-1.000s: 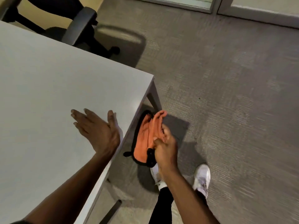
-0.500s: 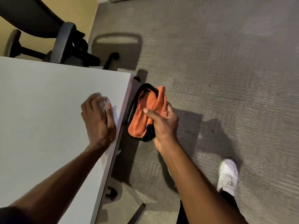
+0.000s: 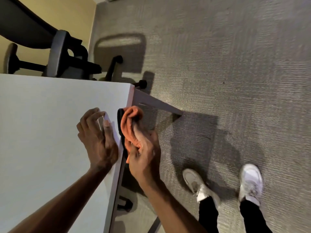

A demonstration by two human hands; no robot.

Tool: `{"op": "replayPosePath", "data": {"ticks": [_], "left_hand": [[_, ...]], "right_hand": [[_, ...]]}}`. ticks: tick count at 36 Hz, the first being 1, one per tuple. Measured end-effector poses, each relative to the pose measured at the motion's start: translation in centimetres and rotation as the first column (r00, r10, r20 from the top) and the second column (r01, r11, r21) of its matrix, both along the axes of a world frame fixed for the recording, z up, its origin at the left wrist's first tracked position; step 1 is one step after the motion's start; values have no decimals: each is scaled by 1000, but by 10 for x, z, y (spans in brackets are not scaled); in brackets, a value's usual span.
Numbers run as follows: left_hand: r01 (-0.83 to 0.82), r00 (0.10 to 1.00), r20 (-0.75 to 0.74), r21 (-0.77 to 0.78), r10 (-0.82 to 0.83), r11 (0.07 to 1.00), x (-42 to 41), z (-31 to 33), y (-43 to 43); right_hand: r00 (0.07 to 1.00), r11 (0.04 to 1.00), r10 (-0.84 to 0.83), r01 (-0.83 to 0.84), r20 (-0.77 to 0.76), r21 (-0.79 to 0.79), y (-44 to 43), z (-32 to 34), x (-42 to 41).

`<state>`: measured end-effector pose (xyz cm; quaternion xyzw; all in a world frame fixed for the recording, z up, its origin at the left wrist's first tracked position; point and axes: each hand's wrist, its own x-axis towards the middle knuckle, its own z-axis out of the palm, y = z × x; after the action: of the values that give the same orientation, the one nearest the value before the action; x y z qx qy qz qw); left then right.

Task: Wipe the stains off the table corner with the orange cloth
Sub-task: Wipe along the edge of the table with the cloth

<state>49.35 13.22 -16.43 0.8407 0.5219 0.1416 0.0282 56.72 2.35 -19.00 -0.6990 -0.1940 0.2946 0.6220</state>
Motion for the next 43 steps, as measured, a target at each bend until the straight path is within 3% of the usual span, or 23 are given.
{"op": "replayPosePath", "data": {"ticks": [5,10,17,25,32,39,43], "left_hand": [[-28,1000,11,-41,29,999,4,3,-1],[-28,1000,12,-55,28,998,7,4,-3],[-33,999,-15,-71,32,997,6,6,-2],[-34,999,-2,-85,34,996,9,8,-5],[-20,1000,-3,-82,20,996,7,8,-4],[-23,1000,-3,-72,23,997,8,8,-4],[-30,1000,-11,-90,29,996,8,7,-3]], "right_hand": [[990,995,-97,94,99,31,45,-4,39],[986,998,-32,39,165,-39,51,2,56],[994,997,38,-31,103,-65,4,17,18],[991,992,21,-5,131,-127,56,16,67],[989,986,122,-111,83,-121,3,28,21],[995,989,42,-54,-92,-140,28,37,56],[999,989,-2,-5,-49,-145,59,38,81]]}}
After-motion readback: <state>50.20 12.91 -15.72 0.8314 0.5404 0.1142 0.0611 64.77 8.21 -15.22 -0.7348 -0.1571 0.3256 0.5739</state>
